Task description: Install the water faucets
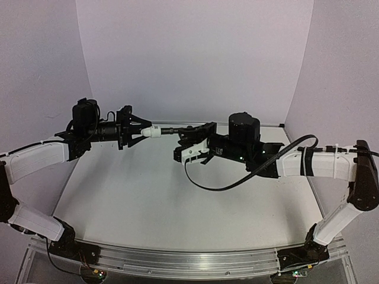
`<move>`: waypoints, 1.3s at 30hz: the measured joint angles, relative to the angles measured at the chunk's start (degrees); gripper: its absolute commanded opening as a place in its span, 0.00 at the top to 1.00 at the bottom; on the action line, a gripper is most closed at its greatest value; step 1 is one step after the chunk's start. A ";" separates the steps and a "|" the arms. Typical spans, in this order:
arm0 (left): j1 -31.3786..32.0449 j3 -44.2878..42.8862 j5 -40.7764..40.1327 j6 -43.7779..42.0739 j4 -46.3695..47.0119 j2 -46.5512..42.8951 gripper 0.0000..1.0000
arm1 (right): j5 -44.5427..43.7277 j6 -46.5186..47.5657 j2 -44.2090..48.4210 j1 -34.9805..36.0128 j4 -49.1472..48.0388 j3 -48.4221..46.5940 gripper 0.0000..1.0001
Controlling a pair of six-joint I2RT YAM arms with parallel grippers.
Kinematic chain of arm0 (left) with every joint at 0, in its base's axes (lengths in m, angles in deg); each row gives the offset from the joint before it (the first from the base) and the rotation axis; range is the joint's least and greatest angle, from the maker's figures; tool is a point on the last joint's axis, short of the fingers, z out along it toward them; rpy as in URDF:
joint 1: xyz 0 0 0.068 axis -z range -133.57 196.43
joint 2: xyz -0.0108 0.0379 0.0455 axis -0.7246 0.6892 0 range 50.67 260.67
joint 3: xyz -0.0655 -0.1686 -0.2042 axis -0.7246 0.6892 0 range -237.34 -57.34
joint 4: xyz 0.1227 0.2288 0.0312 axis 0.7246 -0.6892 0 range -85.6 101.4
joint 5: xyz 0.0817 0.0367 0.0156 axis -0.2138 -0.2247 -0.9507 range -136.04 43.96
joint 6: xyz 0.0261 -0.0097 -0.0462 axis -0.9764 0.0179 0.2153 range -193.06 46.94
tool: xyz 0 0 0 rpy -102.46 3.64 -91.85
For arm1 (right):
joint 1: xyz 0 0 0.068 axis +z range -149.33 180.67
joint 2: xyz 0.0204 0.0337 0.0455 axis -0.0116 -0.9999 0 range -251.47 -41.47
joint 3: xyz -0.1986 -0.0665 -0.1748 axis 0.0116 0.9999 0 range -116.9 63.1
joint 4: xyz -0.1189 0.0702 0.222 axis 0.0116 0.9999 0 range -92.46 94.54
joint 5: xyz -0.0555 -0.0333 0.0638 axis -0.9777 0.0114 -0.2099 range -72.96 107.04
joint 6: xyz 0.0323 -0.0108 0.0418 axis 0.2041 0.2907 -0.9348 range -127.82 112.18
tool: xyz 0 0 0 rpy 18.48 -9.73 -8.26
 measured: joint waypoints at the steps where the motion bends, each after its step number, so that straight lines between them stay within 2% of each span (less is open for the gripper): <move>1: -0.02 0.00 0.28 -0.87 -0.09 0.12 1.00 | -0.36 -2.39 0.23 0.24 1.59 -0.56 1.00; 10: -0.03 -2.80 5.44 -13.05 -6.57 2.94 1.00 | 1.68 -26.52 1.65 0.72 19.38 -7.67 1.00; 20: 0.06 -7.37 7.53 -26.30 -15.21 3.15 1.00 | 5.00 -51.66 1.11 0.88 29.38 -14.32 1.00; 24: 0.04 -7.37 7.10 -29.67 -16.51 2.02 1.00 | 11.68 -62.80 -0.54 -1.90 31.14 -16.74 1.00; 29: -0.04 -7.08 4.61 -32.57 -16.08 -1.06 1.00 | 24.57 -79.52 -4.79 -7.29 30.95 -21.94 1.00; 39: -0.54 -0.82 -0.14 -31.37 -7.27 -6.55 1.00 | 43.75 -111.96 -14.45 -12.40 24.85 -28.07 1.00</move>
